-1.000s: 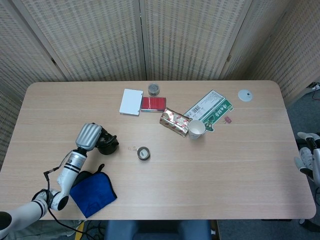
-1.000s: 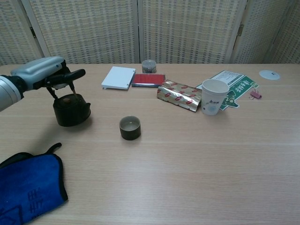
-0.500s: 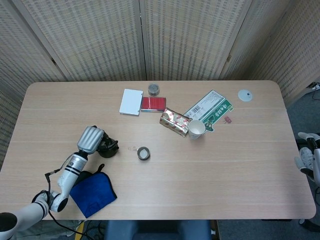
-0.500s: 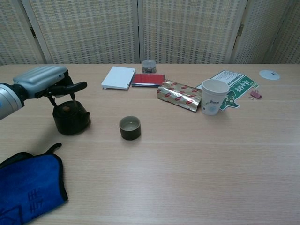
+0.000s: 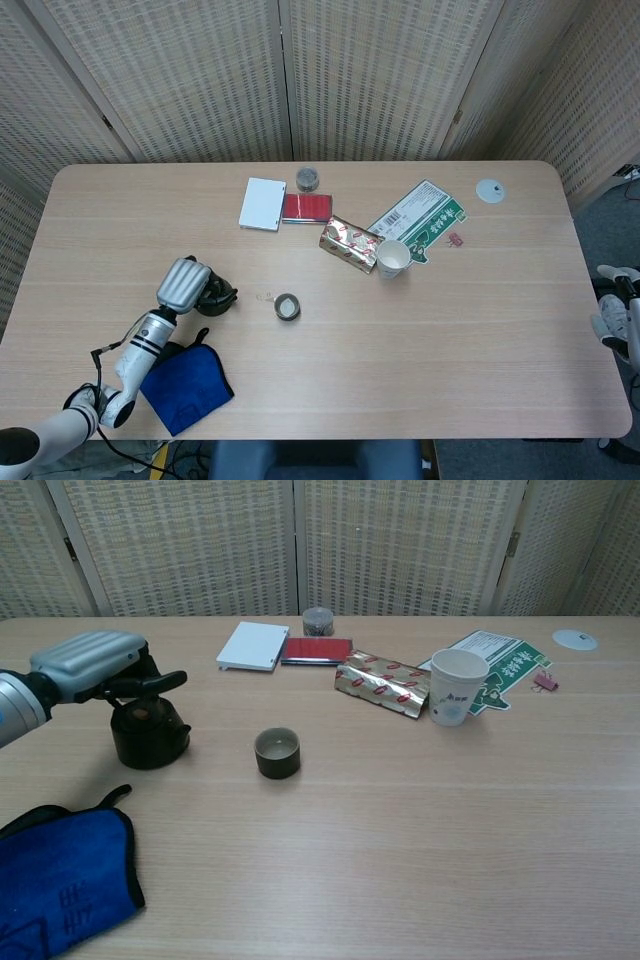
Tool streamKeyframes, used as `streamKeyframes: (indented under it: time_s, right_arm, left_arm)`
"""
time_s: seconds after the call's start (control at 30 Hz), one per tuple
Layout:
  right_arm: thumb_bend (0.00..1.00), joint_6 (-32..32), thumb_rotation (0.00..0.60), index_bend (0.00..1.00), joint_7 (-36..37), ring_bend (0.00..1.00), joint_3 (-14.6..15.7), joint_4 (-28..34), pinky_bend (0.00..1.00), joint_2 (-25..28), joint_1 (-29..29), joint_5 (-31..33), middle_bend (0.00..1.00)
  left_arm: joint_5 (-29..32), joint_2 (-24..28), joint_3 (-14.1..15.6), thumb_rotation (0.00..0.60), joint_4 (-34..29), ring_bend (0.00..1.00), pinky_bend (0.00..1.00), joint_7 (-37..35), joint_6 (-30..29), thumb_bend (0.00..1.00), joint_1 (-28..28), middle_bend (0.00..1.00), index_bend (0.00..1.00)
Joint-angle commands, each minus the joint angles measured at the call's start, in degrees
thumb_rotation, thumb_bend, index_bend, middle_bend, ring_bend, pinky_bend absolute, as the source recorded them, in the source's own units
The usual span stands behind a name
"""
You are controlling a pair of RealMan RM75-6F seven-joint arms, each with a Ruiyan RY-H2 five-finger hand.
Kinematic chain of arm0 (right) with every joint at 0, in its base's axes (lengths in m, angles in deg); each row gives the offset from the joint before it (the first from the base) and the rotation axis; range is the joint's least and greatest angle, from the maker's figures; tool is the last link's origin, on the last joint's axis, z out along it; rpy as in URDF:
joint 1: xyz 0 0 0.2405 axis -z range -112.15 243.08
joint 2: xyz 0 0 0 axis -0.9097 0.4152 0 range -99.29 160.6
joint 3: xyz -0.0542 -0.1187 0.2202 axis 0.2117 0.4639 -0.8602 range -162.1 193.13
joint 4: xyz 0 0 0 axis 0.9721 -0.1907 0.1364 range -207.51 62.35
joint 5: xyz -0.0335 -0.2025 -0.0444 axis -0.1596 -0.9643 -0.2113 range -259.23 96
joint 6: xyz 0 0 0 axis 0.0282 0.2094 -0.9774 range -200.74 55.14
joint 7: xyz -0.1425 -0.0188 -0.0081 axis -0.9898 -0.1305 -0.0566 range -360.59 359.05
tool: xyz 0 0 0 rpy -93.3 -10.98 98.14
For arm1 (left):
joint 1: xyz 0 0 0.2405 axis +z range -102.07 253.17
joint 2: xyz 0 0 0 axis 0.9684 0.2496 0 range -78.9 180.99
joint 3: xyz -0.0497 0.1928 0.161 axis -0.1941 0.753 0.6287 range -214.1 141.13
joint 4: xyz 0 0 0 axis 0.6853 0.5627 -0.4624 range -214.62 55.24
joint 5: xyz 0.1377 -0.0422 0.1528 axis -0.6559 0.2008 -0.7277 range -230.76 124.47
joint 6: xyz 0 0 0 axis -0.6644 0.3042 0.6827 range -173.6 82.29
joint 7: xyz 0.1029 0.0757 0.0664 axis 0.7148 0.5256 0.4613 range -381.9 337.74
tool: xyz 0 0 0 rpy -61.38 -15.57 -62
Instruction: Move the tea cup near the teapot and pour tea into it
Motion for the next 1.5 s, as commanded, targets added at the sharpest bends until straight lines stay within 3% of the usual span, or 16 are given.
streamKeyframes:
  time_s: [0.03,0.23,0.4,0.53,0.63,0.67,0.7,0.77,1.07,1.5]
  right_arm:
    - [0.23,0.1,0.6,0.29,0.0,0.2,0.0,0.0,0.27,0.1,0.0,0.0,0.3]
    - [0.23,0.4,0.6,0.29,0.1,0.2,0.0,0.2,0.27,0.2,0.2,-0.1,0.3]
    - [0.23,0.5,0.6,0.29,0.2,0.2,0.0,0.3,0.27,0.3,0.2,-0.2,0.3]
    - [0.23,-0.2,0.6,0.29,0.8,0.2,0.3,0.3,0.27,0.5,0.1,-0.5,0.3]
    - [0.23,-1.5,0.6,0.29,2.8,0.2,0.9,0.3,0.27,0.9,-0.2,-1.4,0.3]
    - [0.23,-1.9,0.6,0.29,3.4,0.2,1.0,0.2,0.27,1.0,-0.2,-1.8,0.3]
    - [0.23,-2.3,0.6,0.29,4.2,0.2,1.3,0.1,0.27,1.0,-0.3,-2.3,0.3]
    - [0.23,-2.7,0.6,0.29,5.2,0.2,1.6,-0.6,0.27,0.8,-0.5,-3.4,0.3]
    - [0.23,-3.5,0.6,0.29,10.3,0.2,3.7,-4.0,0.27,-1.3,-1.4,-9.4,0.3]
    - [0.23,-3.7,0.6,0.29,9.0,0.2,5.1,-6.6,0.27,-5.2,-2.0,-11.9,0.3]
  left_arm:
    - [0.0,0.1,-0.1,0.0,-0.3,0.74,0.46,0.2,-0.1,0.21,0.1,0.9,0.89]
    - [0.2,0.9,-0.8,0.0,-2.1,0.62,0.45,-1.3,-0.8,0.18,0.3,0.78,0.75]
    - [1.1,2.2,-2.1,0.0,-4.9,0.49,0.36,-2.8,-1.7,0.17,0.6,0.58,0.59]
    - [3.8,4.2,-4.2,0.03,-9.1,0.46,0.34,-1.8,-2.6,0.17,1.9,0.54,0.56]
    - [7.0,6.8,-5.6,0.172,-14.7,0.46,0.33,1.3,-2.7,0.17,3.5,0.54,0.53]
    - [8.2,7.6,-6.0,0.28,-16.7,0.46,0.33,2.1,-2.7,0.17,4.2,0.54,0.52]
    - [9.7,8.9,-6.4,0.44,-19.3,0.46,0.33,3.6,-2.8,0.17,5.1,0.54,0.51]
    - [11.6,10.8,-6.7,0.595,-22.9,0.46,0.33,6.3,-3.2,0.17,6.4,0.54,0.49]
    - [14.5,18.0,-5.6,0.6,-35.8,0.46,0.33,11.2,-10.1,0.17,13.7,0.54,0.48]
    - [12.2,25.5,-0.4,0.6,-48.7,0.46,0.33,17.6,-18.7,0.17,22.7,0.53,0.48]
